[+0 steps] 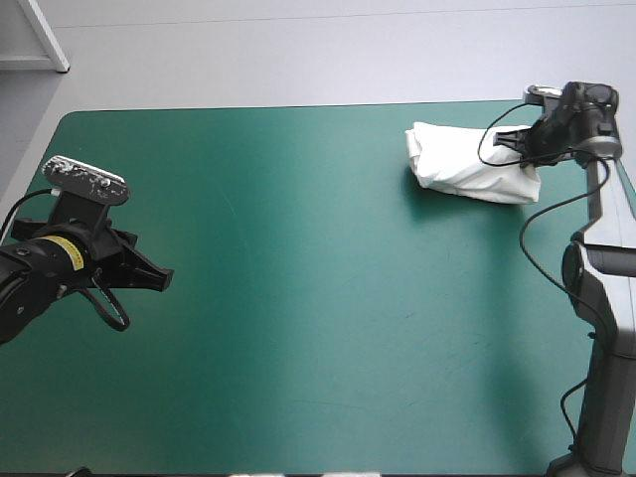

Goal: Fold the cloth

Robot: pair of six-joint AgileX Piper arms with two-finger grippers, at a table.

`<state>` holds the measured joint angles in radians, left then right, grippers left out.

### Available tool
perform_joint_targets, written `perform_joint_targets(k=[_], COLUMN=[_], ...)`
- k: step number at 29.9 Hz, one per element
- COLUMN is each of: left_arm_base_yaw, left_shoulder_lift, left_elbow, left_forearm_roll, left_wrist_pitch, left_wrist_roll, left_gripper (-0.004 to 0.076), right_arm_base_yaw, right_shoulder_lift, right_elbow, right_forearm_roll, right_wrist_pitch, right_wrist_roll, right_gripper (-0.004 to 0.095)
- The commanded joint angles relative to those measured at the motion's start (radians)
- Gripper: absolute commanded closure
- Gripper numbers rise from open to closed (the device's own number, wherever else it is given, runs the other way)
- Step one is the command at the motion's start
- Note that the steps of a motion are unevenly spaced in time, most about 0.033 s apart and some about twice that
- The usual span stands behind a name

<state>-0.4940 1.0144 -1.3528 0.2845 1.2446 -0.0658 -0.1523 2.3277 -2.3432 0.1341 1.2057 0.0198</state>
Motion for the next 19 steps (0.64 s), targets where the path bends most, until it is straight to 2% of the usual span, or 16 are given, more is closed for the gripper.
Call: perform_joint_targets(k=[1, 3, 4, 5, 6, 8, 9, 12, 15, 19], left_arm_base_yaw=[-0.004, -0.004, -0.004, -0.004, -0.004, -0.004, -0.004, -0.004, -0.004, -0.004], left_shoulder_lift=[-0.012, -0.012, -0.012, -0.012, -0.012, -0.012, -0.012, -0.012, -0.012, -0.012], left_elbow=[-0.022, -0.022, -0.022, -0.022, -0.022, -0.022, -0.022, -0.022, -0.022, -0.022], left_forearm_roll=[0.011, 0.011, 0.015, 0.021, 0.023, 0.029, 0.029, 0.029, 0.029, 0.027], left_wrist_pitch=[0.04, 0.04, 0.04, 0.04, 0.04, 0.038, 0.038, 0.026, 0.01, -0.075], left_wrist_roll=[-0.009, -0.009, -0.009, -0.009, -0.009, -0.009, -0.009, -0.009, -0.009, -0.009], left_gripper=[0.0705, 0.0705, 0.0705, 0.0705, 0.0705, 0.0705, 0.0705, 0.0705, 0.0705, 0.0705], right_arm_base_yaw=[-0.061, -0.074, -0.076, -0.076, -0.076, -0.08, -0.083, -0.083, -0.083, -0.083], right_shoulder_lift=[-0.063, -0.061, -0.061, -0.061, -0.062, -0.067, -0.071, -0.094, -0.143, -0.228], right_elbow=[-0.034, -0.029, -0.029, -0.029, -0.029, -0.029, -0.029, -0.029, -0.029, -0.027], right_forearm_roll=[0.195, 0.205, 0.183, 0.159, 0.143, 0.139, 0.139, 0.137, 0.135, 0.135], right_wrist_pitch=[-0.026, -0.026, -0.026, -0.026, -0.026, -0.026, -0.026, -0.026, -0.026, -0.026], right_wrist_roll=[-0.04, -0.02, -0.02, -0.02, -0.02, 0.002, 0.014, 0.024, 0.017, -0.051], right_gripper=[0.0467, 0.0171, 0.0073, 0.0026, 0.0021, 0.0059, 0.0089, 0.0272, 0.0518, 0.0911])
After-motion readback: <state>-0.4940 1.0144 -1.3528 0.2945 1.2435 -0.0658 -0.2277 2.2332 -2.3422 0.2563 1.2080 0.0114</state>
